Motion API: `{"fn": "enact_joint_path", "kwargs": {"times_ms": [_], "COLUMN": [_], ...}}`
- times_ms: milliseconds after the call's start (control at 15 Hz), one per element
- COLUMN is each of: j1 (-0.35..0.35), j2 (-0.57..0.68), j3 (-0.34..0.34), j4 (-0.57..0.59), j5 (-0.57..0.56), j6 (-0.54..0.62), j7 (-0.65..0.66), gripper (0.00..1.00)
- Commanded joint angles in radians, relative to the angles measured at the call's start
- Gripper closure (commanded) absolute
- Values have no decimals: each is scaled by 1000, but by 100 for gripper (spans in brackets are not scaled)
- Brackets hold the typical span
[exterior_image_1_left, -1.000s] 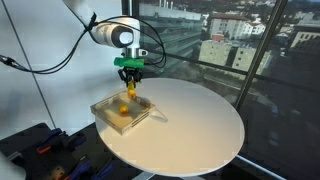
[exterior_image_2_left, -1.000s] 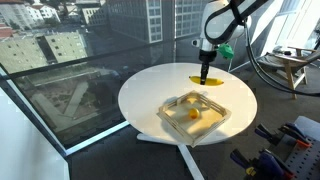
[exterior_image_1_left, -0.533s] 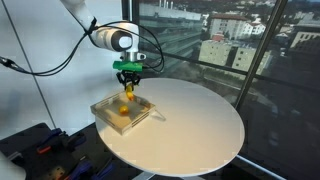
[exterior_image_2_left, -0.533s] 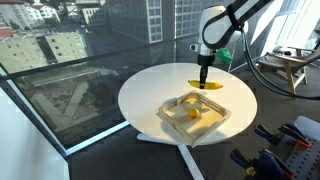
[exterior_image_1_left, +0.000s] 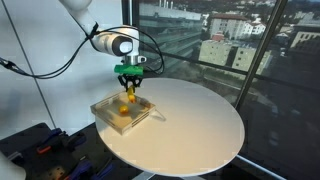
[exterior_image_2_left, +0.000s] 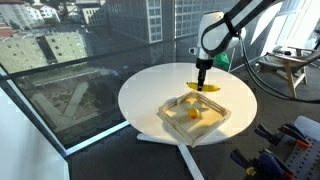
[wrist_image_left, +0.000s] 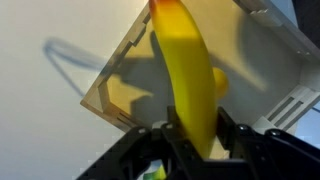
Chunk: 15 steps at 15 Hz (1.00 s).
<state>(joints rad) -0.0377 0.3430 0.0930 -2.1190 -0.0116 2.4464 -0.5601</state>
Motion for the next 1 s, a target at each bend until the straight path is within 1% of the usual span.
{"fn": "enact_joint_path", "kwargs": {"times_ms": [0,933], "j1": [-5,-9], "j2": [14,54], "j3": [4,7], "j4": [7,0], "j5": [-22,-25], "j6": [29,64], "j7": [-2,0], "gripper": [84,84]}}
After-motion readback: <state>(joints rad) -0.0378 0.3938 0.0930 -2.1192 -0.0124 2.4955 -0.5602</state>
